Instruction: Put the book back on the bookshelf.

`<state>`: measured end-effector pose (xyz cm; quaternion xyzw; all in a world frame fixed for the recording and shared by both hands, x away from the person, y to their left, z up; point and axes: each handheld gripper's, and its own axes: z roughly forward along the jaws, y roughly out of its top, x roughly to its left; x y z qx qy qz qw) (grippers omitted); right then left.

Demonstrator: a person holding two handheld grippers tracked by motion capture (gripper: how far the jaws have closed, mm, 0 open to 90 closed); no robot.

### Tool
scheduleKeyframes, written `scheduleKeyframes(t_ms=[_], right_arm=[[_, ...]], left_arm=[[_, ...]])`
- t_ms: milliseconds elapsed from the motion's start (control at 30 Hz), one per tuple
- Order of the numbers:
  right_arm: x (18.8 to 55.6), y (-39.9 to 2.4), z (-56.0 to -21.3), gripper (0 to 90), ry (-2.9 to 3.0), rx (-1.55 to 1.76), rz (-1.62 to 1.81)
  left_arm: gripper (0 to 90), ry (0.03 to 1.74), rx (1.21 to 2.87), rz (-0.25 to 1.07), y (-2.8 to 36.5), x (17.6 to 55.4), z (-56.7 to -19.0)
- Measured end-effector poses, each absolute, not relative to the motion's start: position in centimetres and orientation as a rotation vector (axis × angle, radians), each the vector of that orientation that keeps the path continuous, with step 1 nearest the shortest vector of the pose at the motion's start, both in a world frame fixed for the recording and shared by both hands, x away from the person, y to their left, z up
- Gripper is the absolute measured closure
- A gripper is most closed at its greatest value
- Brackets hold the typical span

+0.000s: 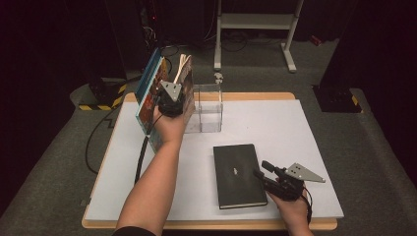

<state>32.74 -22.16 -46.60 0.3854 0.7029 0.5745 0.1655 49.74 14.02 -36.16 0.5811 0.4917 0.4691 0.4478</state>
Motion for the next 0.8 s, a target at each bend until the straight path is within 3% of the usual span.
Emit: scheduleKeyframes(t_ms=[167, 433, 800], right_arm=[[32.7, -22.0, -46.6, 49.5, 2.01, 1.098, 1.634], [32.7, -21.8, -46.7, 48.8, 2.024, 1.093, 1.63], [32.7, -21.6, -46.7, 48.4, 2.032, 1.086, 1.626]], left_arm=[[80.6, 1.218, 1.44, 1.171, 14.3, 49.3, -36.5], [64.4, 1.227, 1.43, 1.173, 14.2, 47.6, -37.0], [59.8, 1.248, 1.449, 1.119, 14.1, 44.4, -37.5]])
